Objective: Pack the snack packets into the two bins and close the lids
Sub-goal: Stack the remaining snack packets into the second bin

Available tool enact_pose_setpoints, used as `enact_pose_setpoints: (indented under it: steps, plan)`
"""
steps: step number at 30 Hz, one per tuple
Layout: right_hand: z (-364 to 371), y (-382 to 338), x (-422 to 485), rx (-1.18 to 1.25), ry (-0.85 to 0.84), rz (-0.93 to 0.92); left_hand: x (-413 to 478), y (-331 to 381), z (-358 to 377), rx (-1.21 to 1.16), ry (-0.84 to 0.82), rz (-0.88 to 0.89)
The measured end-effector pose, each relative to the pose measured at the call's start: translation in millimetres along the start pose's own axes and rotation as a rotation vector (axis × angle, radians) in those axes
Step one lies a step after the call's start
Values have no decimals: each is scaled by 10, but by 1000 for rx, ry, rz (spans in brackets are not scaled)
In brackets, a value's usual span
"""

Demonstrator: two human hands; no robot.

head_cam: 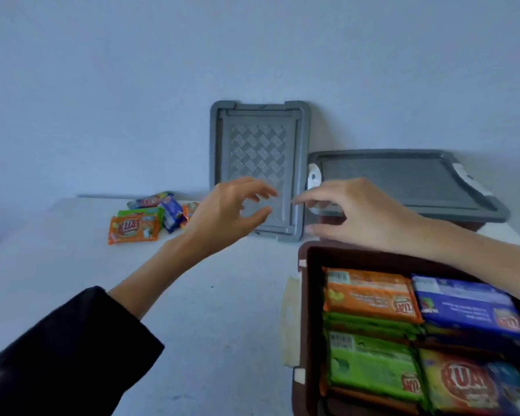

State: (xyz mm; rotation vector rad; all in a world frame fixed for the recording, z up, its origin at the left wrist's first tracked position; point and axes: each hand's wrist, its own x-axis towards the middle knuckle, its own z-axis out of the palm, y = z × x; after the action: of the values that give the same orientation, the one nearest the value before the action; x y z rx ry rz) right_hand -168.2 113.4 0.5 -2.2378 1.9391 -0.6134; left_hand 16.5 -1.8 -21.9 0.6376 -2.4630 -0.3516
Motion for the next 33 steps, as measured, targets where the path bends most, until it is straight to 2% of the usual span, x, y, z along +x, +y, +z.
enact_pose_setpoints:
  steps: [3,9,16,19,23,26,29,33]
  plan:
    - [248,-205,577,39,-1,-80,-168,-572,-228,47,86,-167]
    - [930,-582,1727,104,-74,-129,-457,-1660,-574,95,112,-545]
    - [1798,-631,2633,103,-304,-47,-599,-2662,-523,46,-45,-741]
    - [2097,-505,2787,-9,-447,-17,-677,-2883,-309,82,-119,-808]
    - [2302,-425,2883,-185,-584,6,-731,-2997,-106,261,-239,-773]
    - [2257,-429,2921,-248,-561,-44,-784,-3064,-171,266,-327,-738]
    - [2248,-405,2898,-231,-520,-101,-896,-3120,-249,270,-289,-695]
    - [2255,-397,2815,-61,-441,-123,-1032,-3090,-289,380,-217,-654]
